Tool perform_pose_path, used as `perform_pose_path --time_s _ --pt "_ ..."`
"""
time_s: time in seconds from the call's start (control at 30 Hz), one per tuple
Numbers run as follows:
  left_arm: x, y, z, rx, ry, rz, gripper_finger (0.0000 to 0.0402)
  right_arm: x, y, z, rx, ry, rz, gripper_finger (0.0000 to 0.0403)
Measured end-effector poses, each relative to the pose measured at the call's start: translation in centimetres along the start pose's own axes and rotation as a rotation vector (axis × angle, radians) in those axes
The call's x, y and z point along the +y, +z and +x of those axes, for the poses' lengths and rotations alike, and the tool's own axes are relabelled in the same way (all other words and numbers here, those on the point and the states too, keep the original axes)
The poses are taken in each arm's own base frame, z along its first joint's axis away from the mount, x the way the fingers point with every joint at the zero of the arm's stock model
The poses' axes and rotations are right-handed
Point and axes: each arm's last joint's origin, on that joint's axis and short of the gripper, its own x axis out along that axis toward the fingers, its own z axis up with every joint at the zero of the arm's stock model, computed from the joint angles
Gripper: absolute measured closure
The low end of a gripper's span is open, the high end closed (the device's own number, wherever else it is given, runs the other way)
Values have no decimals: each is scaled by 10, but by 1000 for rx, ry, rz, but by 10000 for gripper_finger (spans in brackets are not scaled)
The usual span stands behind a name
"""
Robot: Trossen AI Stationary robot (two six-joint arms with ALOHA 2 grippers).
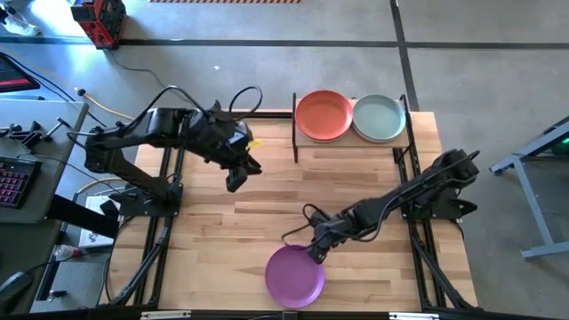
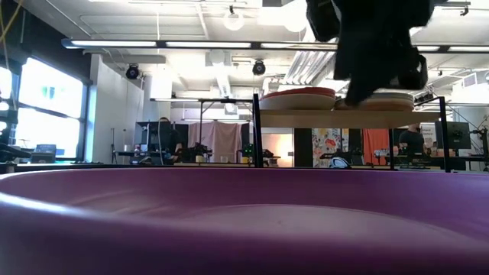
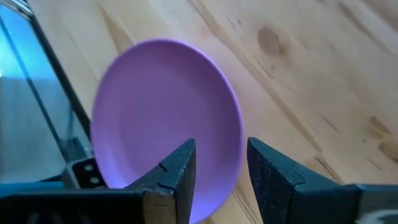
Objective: Place and stack plates onto a shelf
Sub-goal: Stack the purple plate on top of the orange plate on the shelf
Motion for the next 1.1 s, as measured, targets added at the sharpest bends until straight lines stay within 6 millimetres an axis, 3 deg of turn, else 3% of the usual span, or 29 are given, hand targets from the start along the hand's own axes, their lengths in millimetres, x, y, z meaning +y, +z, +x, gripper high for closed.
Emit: perform_pose_path --time_s 0.43,0.83,0.97,1.1 --pt "-23 -14 1 28 -11 52 335 -3 -24 42 104 -74 -17 280" --pt "-26 -15 1 13 18 65 335 -9 -33 66 155 -101 3 282" --pt "-26 -15 1 13 19 69 335 -9 -33 67 160 -100 15 309" --pt "-26 -15 1 3 38 92 335 -9 -33 67 161 -106 30 365"
